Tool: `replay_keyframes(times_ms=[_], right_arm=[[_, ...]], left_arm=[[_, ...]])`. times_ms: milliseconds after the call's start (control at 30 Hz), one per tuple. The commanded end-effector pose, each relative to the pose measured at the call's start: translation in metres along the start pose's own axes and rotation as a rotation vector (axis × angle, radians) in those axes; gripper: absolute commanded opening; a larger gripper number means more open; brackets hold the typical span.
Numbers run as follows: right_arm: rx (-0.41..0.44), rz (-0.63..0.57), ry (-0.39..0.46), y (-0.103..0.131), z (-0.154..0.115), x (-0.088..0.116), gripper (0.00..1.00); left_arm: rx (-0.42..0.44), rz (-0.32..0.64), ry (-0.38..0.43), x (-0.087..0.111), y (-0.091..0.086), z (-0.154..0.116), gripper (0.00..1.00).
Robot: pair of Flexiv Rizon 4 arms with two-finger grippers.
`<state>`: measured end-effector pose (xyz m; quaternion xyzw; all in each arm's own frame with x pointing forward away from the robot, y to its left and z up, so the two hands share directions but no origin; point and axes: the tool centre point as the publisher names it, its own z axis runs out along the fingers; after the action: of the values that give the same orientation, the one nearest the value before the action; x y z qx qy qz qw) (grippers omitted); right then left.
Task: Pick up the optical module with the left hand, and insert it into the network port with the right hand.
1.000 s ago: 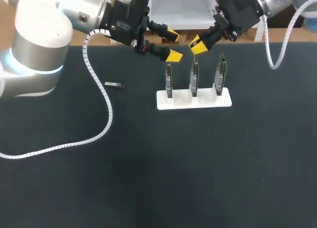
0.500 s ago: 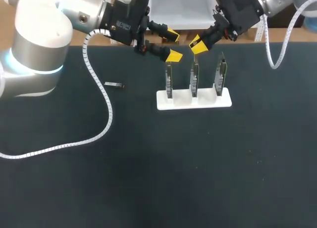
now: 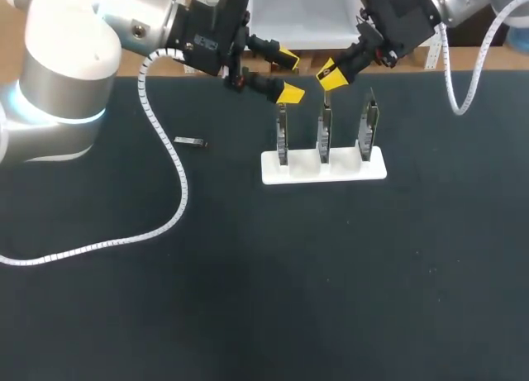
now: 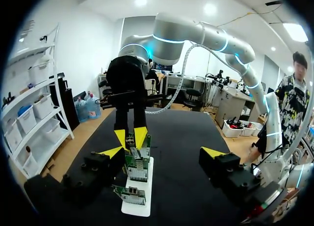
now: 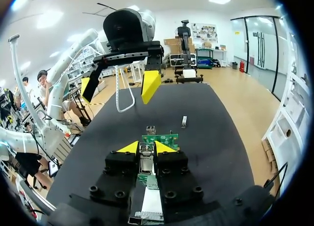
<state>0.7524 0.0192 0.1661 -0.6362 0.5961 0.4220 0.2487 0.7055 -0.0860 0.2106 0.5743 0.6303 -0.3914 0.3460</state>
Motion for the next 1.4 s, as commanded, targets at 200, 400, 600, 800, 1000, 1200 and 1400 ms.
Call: replay_keyframes(times_ms=[200, 400, 600, 800, 1000, 1200, 1400], right_arm=[[0.018, -0.022, -0.013, 0.0078, -0.0056, -0.0032, 0.0], [0.018, -0.018, -0.016, 0.0106, -0.0048, 0.0004, 0.0], [-0.002, -0.02, -0.016, 0.0107, 0.0013, 0.0003, 0.0], [-0.003, -0.021, -0.015, 0.0077, 0.0028, 0.0004, 0.0], [0.003, -0.011, -0.012, 0.0064, 0.0031, 0.0018, 0.0], [0.003, -0.018, -0.016, 0.006, 0.0026, 0.0006, 0.0], [0.016, -0.011, -0.028, 0.0049, 0.0014, 0.0016, 0.0]], left_arm=[[-0.003, -0.003, 0.005, -0.0009, -0.0006, 0.0006, 1.0], [-0.003, -0.003, 0.005, -0.0009, -0.0006, 0.0006, 1.0], [-0.003, -0.003, 0.005, -0.0009, -0.0006, 0.0006, 1.0], [-0.003, -0.003, 0.005, -0.0009, -0.0006, 0.0006, 1.0], [-0.003, -0.003, 0.005, -0.0009, -0.0006, 0.0006, 1.0], [-0.003, -0.003, 0.005, -0.0009, -0.0006, 0.0006, 1.0], [-0.003, -0.003, 0.005, -0.0009, -0.0006, 0.0006, 1.0]])
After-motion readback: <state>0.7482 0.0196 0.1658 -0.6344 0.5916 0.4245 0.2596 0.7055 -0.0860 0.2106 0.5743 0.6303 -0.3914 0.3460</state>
